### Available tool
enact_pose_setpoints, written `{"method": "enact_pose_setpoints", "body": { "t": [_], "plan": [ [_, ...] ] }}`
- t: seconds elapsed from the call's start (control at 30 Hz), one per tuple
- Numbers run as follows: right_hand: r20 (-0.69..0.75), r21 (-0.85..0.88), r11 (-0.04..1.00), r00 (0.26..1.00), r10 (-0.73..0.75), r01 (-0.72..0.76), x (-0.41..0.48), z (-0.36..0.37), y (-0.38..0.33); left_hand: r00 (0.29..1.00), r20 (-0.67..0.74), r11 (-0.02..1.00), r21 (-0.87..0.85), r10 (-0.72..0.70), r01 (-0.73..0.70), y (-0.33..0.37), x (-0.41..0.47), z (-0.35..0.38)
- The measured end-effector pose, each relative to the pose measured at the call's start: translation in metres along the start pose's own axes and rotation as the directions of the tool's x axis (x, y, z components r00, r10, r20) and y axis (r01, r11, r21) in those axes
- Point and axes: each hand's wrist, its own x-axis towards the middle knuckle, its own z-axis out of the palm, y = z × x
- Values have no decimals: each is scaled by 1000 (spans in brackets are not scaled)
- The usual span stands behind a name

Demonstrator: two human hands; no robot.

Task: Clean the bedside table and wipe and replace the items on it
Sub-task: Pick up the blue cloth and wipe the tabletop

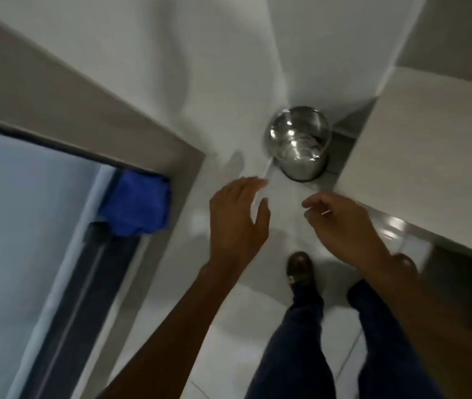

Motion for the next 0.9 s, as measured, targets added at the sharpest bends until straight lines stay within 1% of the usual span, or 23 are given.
{"method": "enact_pose_setpoints", "body": {
  "t": [0.07, 0.13, 0.17, 0.23, 0.3, 0.33, 0.4, 0.47, 0.53, 0.6, 0.67, 0.73, 0.8, 0.83, 0.87, 0.9],
  "plan": [
    [54, 13, 997, 996, -73, 72, 1, 39, -33, 996, -75, 999, 14, -46, 48, -29, -8, -38],
    [128, 66, 990, 983, -135, 128, 0, 79, -66, 985, -159, 995, 74, -61, 74, -54, -18, -70],
    [169, 105, 987, 976, -134, 118, 0, 96, -80, 977, -199, 989, 104, -83, 105, -65, -23, -83],
    [217, 148, 987, 972, -91, 60, 4, 126, -104, 945, -274, 966, 131, -180, 222, -91, -29, -104],
    [219, 122, 992, 975, -48, 21, 12, 151, -123, 906, -304, 919, 170, -295, 356, -115, -31, -115],
    [208, 103, 995, 978, -32, 10, 16, 160, -130, 898, -287, 895, 203, -334, 397, -125, -31, -117],
    [185, 136, 990, 983, 0, -26, 26, 178, -142, 905, -227, 880, 238, -360, 410, -137, -28, -115],
    [173, 224, 971, 984, 48, -87, 32, 191, -149, 908, -193, 882, 233, -371, 410, -142, -27, -108],
    [180, 298, 944, 980, 88, -140, 36, 199, -151, 906, -203, 885, 218, -372, 412, -143, -27, -104],
    [188, 390, 908, 979, 84, -153, 38, 198, -149, 898, -210, 881, 206, -385, 426, -144, -27, -103],
    [200, 484, 857, 976, 92, -180, 38, 188, -141, 896, -181, 885, 164, -406, 435, -143, -24, -104],
    [241, 580, 778, 963, 121, -242, 35, 173, -124, 920, -146, 911, 151, -364, 384, -135, -19, -100],
    [255, 645, 709, 955, 154, -286, 33, 149, -96, 959, -64, 940, 190, -278, 285, -114, -15, -84],
    [232, 679, 678, 959, 166, -281, 32, 133, -78, 967, -12, 955, 153, -255, 253, -100, -15, -72],
    [196, 721, 639, 964, 180, -266, 32, 115, -56, 961, 46, 962, 53, -271, 269, -84, -14, -56],
    [164, 758, 603, 967, 193, -249, 30, 97, -36, 942, 119, 944, -74, -312, 322, -70, -13, -40]
  ]
}}
